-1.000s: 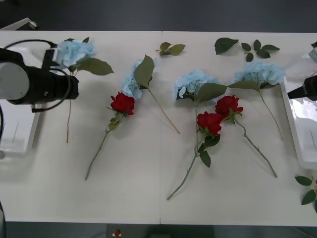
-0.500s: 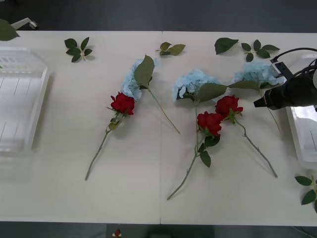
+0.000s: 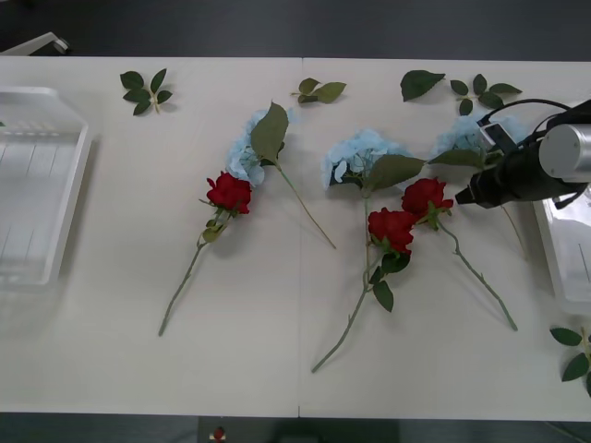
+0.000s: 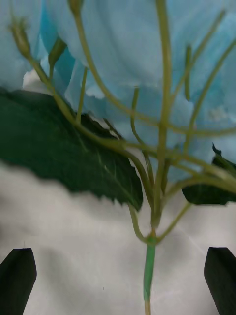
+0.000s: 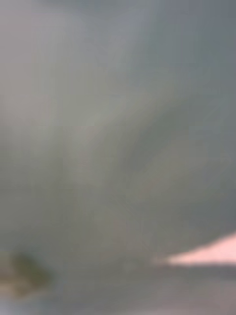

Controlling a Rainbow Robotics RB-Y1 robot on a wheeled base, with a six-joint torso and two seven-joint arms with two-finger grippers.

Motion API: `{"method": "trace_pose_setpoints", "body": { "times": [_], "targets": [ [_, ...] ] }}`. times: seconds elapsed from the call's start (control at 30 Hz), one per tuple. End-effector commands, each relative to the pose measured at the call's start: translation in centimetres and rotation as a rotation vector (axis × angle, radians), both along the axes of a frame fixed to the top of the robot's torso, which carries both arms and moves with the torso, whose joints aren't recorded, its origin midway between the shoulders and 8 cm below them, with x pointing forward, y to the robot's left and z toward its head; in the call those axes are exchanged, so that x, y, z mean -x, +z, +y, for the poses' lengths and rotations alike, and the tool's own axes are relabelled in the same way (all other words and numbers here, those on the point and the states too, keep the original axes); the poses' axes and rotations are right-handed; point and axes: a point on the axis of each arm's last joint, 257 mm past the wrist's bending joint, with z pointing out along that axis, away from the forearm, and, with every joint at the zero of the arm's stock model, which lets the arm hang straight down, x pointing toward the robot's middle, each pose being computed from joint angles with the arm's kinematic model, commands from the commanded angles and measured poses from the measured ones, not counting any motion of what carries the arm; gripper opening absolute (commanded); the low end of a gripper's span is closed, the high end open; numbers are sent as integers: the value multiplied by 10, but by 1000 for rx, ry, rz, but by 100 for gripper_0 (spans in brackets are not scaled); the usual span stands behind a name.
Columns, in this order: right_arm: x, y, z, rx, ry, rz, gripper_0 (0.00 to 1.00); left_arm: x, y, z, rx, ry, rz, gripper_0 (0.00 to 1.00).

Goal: Put the red flowers into the right box and the blue flowers into the left box

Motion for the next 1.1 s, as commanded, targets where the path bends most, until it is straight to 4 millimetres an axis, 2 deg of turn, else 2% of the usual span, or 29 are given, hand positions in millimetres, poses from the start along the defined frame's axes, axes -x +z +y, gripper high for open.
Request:
{"method": "trace_pose_setpoints", "body": {
  "times": [0.03,0.07,0.1,0.13,0.17,0.23,0.27,0.33,0.53,0.63,0.67,0.8,0.9,0.93,1.0,1.1],
  "targets": [
    [-22,23,17,-31,-7,-41,100,12,-19,-2,31,10,6,0],
    [-23,22,17,-23,-4,-39,91,16,-29,-6,37,5,19,0],
    [-23,21,17,-17,-2,-36,73,21,-38,-9,44,3,29,0],
    [-22,21,16,-16,-3,-34,62,23,-42,-11,44,1,33,0],
    [-23,21,17,-17,-3,-36,44,25,-47,-13,48,0,37,0],
    [-22,21,16,-16,-3,-35,19,26,-53,-16,60,0,41,0],
    [-22,21,16,-15,-2,-34,9,27,-55,-16,59,1,44,0],
    [-22,20,15,-13,-4,-32,0,27,-57,-19,66,-2,49,0],
    [-22,20,14,-10,-5,-33,0,23,-52,-21,69,-5,40,3],
    [-22,21,14,-8,-5,-34,0,17,-45,-24,71,-11,26,54],
    [-24,24,13,-10,-7,-42,0,16,-43,-24,70,-12,23,62],
    [-29,36,5,-20,-22,-58,0,11,-37,-30,83,-21,20,76],
    [-32,56,-2,-68,-49,-73,0,9,-30,-47,125,-45,56,86],
    [-33,66,-6,-99,-62,-79,0,8,-22,-55,154,-59,61,89],
    [-34,86,-13,-143,-78,-86,0,8,-11,-67,201,-77,80,91],
    [-30,125,-10,-286,-53,-107,0,10,10,-88,267,-116,133,92]
  ]
}}
